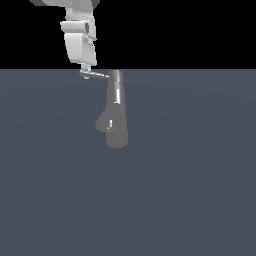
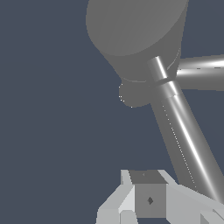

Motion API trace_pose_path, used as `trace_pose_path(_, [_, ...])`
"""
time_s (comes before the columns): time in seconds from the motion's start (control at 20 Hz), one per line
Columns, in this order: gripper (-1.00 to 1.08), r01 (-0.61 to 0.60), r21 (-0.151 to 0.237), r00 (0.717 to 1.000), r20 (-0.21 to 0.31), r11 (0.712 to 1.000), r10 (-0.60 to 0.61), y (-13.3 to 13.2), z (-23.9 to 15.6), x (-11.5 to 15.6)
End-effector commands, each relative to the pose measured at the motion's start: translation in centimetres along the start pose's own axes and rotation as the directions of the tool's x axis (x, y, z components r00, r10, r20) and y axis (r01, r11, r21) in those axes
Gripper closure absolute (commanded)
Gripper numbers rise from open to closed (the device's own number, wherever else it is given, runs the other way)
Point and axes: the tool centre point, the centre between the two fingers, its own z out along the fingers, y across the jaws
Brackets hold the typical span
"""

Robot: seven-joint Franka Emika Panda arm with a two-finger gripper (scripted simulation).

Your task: Turn on the faucet by rotating a designated handle.

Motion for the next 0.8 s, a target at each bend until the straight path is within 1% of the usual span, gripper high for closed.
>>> trace_pose_path(0.0, [1.08, 0.005, -0.008, 1.0, 0.0, 1.0, -0.005, 1.0, -0.1, -0.3])
trace_pose_path(0.5, [1.08, 0.005, -0.008, 1.0, 0.0, 1.0, -0.005, 3.3, -1.1, -0.4])
trace_pose_path(0.55, [1.08, -0.008, 0.004, 1.0, -0.001, 1.0, 0.008, 2.6, -1.3, 0.5])
trace_pose_path(0.75, [1.08, -0.006, 0.002, 1.0, -0.001, 1.0, 0.006, 3.5, -1.6, 1.2])
